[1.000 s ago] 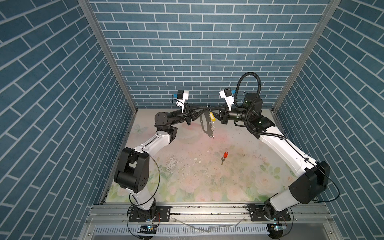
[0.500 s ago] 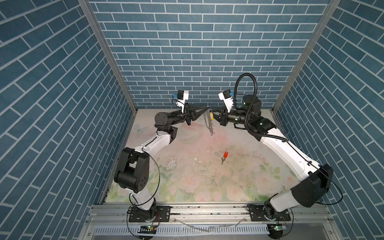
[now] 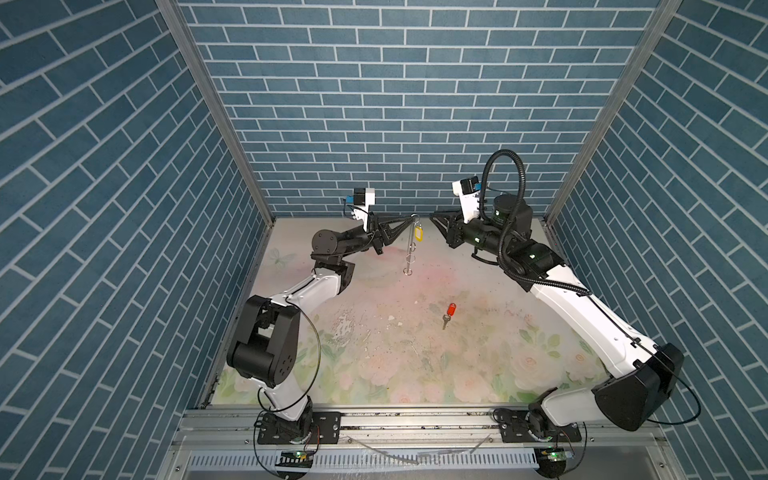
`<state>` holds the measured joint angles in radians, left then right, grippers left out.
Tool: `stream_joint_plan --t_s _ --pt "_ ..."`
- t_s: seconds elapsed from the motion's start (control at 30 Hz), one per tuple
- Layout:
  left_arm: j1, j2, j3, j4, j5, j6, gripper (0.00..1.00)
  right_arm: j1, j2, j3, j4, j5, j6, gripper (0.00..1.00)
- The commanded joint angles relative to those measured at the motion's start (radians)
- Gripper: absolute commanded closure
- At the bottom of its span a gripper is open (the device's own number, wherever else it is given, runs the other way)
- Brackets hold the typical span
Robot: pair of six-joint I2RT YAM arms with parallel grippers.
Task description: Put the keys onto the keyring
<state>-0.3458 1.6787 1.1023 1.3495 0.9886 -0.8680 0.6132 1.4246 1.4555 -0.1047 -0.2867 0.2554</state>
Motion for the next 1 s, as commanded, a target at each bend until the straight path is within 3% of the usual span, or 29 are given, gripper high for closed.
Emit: stream_joint_plan --t_s 0.0,0.13,0.33,0.53,0.97 --pt "-0.005 -0.061 -0.035 0.004 -0.091 0.077 1.00 0.023 0.013 -0.011 0.002 0.129 -0.020 0.78" --pt "-0.021 -0.118 -0.107 -0.066 -0.186 0.181 1.00 0.050 0.041 -0.003 0.006 0.204 -0.038 0.77" --pt "-0.033 -0.147 -0.143 -0.112 -0.240 0.244 1.00 0.087 0.073 0.015 0.007 0.281 -0.066 0.77" --pt "-0.110 -0.234 -0.188 -0.296 -0.349 0.440 1.00 0.123 0.088 0.031 0.010 0.343 -0.081 0.76" --pt "-0.121 -0.225 -0.187 -0.285 -0.331 0.427 1.00 0.149 0.121 0.048 0.005 0.292 -0.089 0.76"
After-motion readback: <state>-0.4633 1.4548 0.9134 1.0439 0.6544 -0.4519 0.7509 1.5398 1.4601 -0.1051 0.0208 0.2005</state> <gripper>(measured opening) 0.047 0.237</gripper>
